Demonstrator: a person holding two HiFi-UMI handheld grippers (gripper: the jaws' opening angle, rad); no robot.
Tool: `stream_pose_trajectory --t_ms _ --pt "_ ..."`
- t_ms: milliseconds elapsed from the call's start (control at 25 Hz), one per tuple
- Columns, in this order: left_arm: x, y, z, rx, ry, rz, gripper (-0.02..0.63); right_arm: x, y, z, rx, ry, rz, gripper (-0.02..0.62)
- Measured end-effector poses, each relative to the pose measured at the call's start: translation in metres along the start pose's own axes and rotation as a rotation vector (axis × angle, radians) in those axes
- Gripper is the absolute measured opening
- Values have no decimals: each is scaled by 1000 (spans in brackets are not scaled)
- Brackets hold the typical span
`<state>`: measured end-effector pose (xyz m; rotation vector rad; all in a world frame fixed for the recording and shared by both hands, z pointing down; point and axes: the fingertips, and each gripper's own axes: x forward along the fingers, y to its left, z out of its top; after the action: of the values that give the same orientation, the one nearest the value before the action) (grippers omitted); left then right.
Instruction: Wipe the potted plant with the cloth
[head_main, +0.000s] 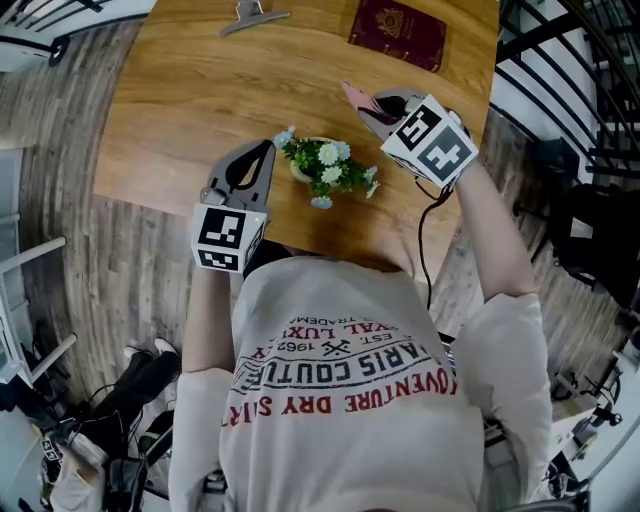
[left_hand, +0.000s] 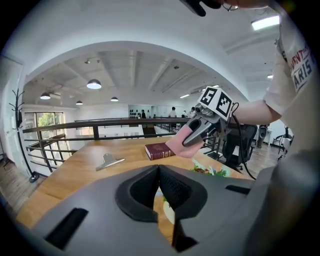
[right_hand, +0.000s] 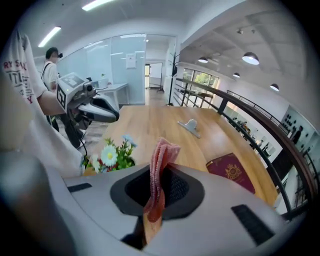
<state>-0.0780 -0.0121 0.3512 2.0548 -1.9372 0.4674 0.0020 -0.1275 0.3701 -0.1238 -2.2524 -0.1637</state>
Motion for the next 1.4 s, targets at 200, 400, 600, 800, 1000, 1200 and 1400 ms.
stream_pose_trajectory --t_ms 200,400,600,800,1000,1200,1400 --pt "-7 30 29 26 -91 -32 15 -8 11 46 108 -77 -73 40" --pt "-26 81 38 64 -109 -133 15 14 41 96 192 -65 -149 40" --pt "-35 122 38 97 -108 -224 15 44 65 120 309 -54 -198 40" --pt "-43 139 13 104 -72 -299 15 75 100 128 424 -64 -233 40" --pt "-49 136 -20 93 -14 -364 15 111 129 103 585 -45 -291 40" --pt "-53 139 -52 83 40 -393 15 139 128 71 681 -3 -414 40" --pt "-51 142 -80 82 101 -409 15 152 119 38 795 12 -546 40"
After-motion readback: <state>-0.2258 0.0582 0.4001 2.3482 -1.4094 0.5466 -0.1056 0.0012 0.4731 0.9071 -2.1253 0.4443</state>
